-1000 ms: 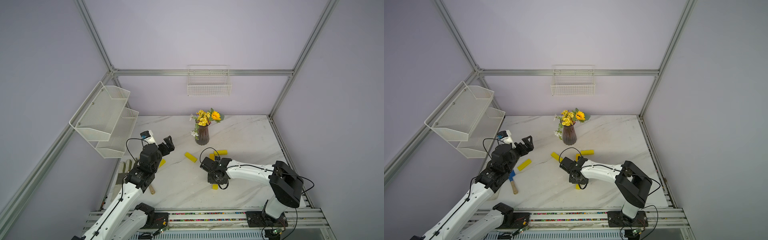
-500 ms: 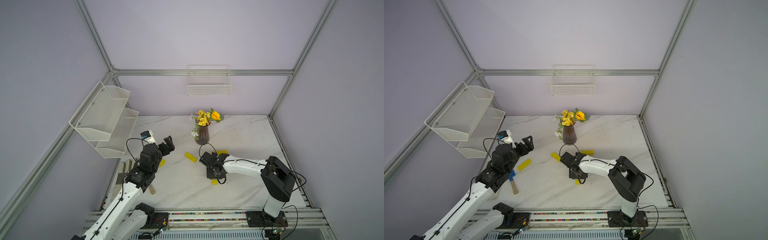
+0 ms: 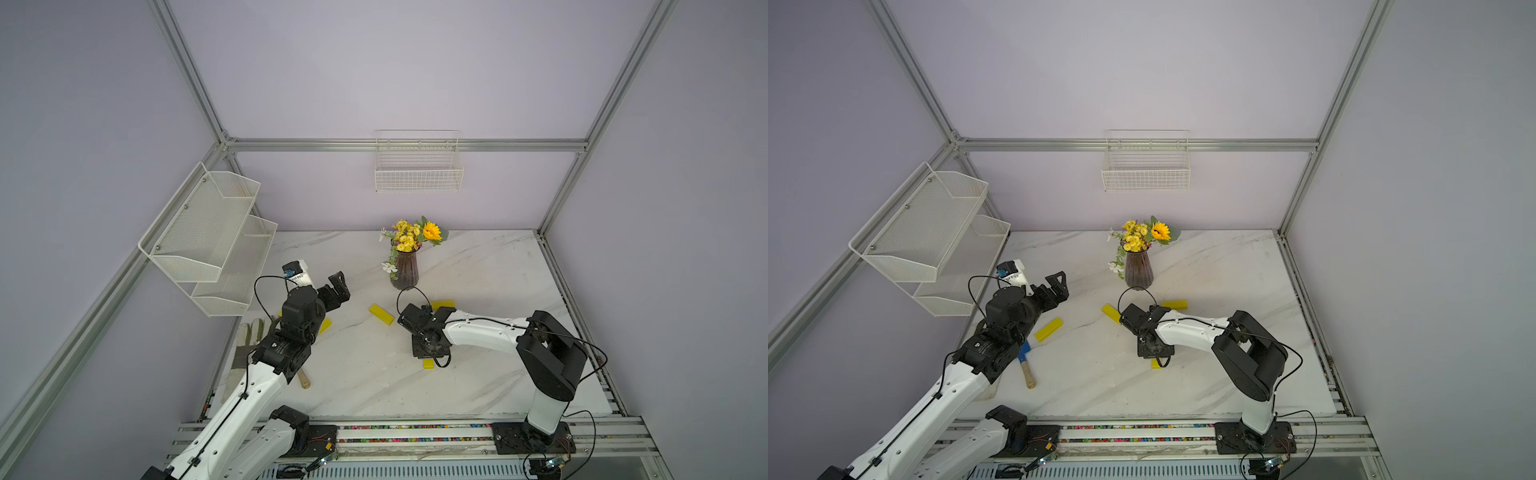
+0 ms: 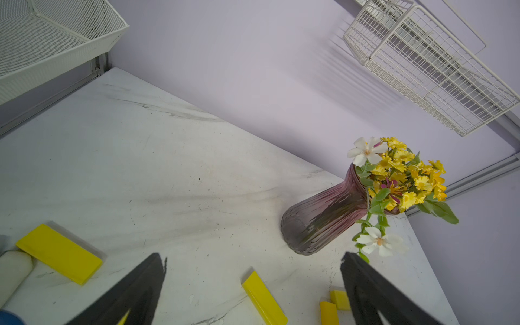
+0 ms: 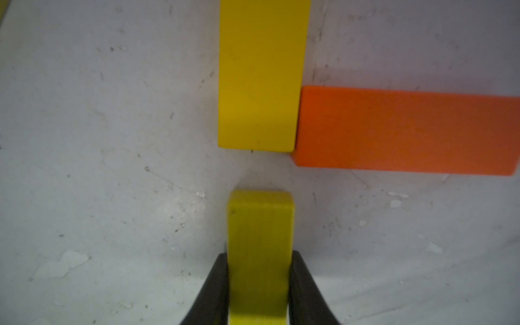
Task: Assemble the number 8 with building blocks
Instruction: Assemble the building block at the center of the board.
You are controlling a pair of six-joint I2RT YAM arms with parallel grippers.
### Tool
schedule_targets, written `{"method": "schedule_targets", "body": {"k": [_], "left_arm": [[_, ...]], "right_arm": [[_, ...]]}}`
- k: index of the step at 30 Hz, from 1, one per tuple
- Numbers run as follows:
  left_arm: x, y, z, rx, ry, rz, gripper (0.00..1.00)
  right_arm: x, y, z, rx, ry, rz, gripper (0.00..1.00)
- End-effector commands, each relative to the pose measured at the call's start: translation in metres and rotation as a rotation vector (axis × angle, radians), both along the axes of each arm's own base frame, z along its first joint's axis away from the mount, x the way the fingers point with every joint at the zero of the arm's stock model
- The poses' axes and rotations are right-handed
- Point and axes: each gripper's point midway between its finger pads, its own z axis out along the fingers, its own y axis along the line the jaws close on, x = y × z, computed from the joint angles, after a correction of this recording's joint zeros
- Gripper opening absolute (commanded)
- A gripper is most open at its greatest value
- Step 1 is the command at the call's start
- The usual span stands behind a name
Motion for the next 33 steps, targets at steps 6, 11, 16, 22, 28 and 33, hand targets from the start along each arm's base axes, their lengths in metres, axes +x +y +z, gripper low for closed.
{"method": "schedule_targets", "body": {"k": [6, 11, 16, 22, 28, 33], "left_arm": [[0.002, -0.001, 0.014, -0.017, -0.051, -0.004, 1.0], [0.001, -0.001, 0.014, -0.018, -0.051, -0.004, 1.0], [0.0, -0.001, 0.015, -0.018, -0.056, -0.002, 1.0], [0.001, -0.001, 0.015, -0.02, -0.058, -0.005, 1.0], [0.001, -0.002, 0.016, -0.02, -0.059, -0.007, 1.0], [0.0, -0.001, 0.017, -0.014, -0.063, -0.005, 1.0]], "right_arm": [[0.009, 0.005, 0.001, 0.019, -0.017, -0.026, 0.15], [0.01, 0.003, -0.001, 0.015, -0.017, -0.031, 0.16], [0.011, 0.003, -0.002, 0.012, -0.016, -0.033, 0.25], [0.009, 0.003, -0.003, 0.016, -0.01, -0.031, 0.45], [0.01, 0.005, 0.0, 0.029, -0.015, -0.03, 0.59], [0.012, 0.008, 0.014, 0.058, -0.039, -0.022, 0.62]]}}
